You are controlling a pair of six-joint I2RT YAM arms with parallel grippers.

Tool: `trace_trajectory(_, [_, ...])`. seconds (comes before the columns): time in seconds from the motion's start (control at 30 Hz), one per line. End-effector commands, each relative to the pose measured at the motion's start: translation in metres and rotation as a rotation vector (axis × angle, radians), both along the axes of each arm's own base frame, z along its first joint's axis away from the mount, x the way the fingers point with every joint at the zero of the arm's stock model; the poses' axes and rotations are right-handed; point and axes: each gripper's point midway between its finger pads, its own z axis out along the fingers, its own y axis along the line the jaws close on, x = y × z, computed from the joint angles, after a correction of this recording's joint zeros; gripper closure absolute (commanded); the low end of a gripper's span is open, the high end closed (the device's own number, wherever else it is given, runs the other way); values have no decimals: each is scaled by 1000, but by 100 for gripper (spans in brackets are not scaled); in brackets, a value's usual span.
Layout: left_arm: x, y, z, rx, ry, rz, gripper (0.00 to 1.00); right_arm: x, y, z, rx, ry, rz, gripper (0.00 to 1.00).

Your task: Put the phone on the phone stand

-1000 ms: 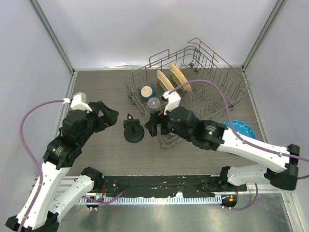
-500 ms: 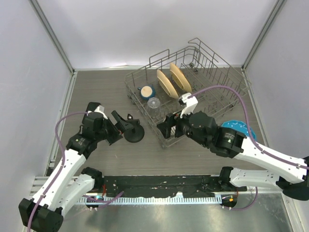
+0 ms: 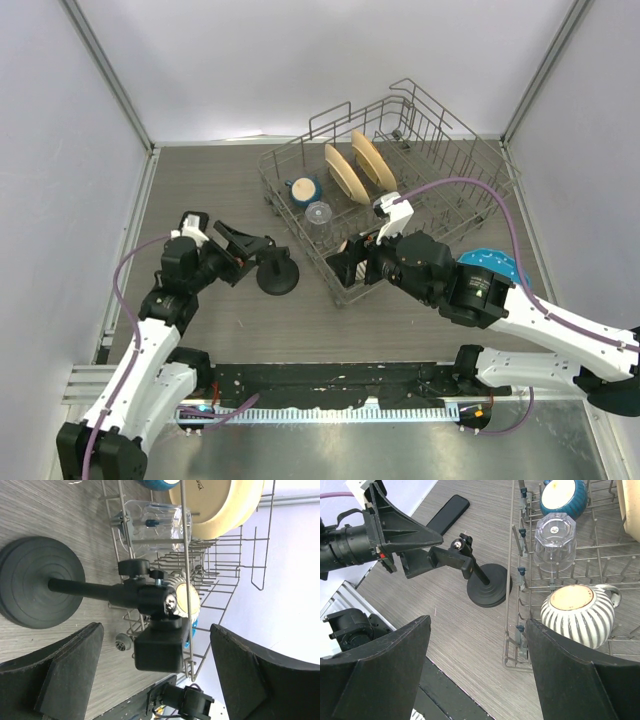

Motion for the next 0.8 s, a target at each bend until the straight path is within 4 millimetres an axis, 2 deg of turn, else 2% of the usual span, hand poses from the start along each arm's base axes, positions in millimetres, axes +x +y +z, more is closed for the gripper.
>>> trace_trajectory(0.0, [10,-13,16,-133,-57,-59,9,4,0,14,30,-32,-13,18])
trace_trajectory(0.2, [11,-25,21,-187,-69,-134,10,5,1,13,23,-33,-13,18])
trace_trajectory(0.4, [7,-29,17,-215,-47,-158,16,6,7,11,12,-29,-5,18])
trace_trajectory(0.77, [5,-38,3,-243,0,-221,46,7,8,10,11,-30,-6,18])
